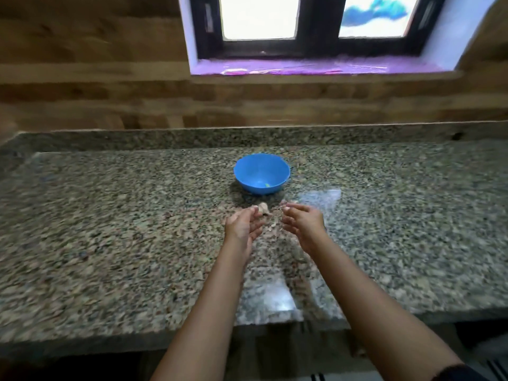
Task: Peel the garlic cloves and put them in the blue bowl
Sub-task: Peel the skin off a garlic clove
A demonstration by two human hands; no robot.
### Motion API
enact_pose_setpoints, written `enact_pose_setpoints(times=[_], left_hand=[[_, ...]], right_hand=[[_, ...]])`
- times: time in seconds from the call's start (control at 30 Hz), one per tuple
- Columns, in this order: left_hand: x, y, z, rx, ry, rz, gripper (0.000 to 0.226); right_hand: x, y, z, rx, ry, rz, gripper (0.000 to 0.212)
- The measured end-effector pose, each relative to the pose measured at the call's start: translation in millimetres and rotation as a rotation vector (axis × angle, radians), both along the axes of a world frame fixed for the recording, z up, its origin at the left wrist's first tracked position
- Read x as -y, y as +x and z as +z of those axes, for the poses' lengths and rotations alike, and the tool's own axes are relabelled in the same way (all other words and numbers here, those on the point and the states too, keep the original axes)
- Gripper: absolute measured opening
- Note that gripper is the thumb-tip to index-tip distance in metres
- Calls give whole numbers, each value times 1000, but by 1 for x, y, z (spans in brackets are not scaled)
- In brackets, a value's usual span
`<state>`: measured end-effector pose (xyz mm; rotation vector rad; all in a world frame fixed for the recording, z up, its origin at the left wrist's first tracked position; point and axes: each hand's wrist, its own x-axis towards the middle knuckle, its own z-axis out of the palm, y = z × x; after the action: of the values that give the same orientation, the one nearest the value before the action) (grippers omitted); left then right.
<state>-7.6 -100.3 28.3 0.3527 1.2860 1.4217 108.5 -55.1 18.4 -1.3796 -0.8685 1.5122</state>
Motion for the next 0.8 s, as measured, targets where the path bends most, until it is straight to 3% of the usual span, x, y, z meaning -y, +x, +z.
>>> enact_pose_setpoints(times=[0.17, 0.33, 0.47, 0.57, 0.67, 0.73, 0.8], left_hand=[[-39, 28, -13, -47, -62, 59, 8], [-62, 27, -24, -117, -115, 111, 15], [-76, 20, -30, -115, -130, 165, 11], [-84, 14, -36, -217, -171, 204, 15], [-89, 8, -40, -252, -196, 231, 15], [-90, 6, -41, -252, -196, 228, 13], [-91, 4, -42, -247, -191, 222, 12]], right_hand=[[-54, 35, -31, 222, -76, 35, 8], [-93, 36, -40, 343, -92, 85, 8], [-112, 27, -41, 502, -40, 141, 16], [-119, 20, -40, 637, 10, 196, 19], [-123, 15, -40, 752, 34, 233, 9], [-125, 11, -42, 814, 46, 236, 25], [-124, 10, -41, 825, 43, 244, 28]])
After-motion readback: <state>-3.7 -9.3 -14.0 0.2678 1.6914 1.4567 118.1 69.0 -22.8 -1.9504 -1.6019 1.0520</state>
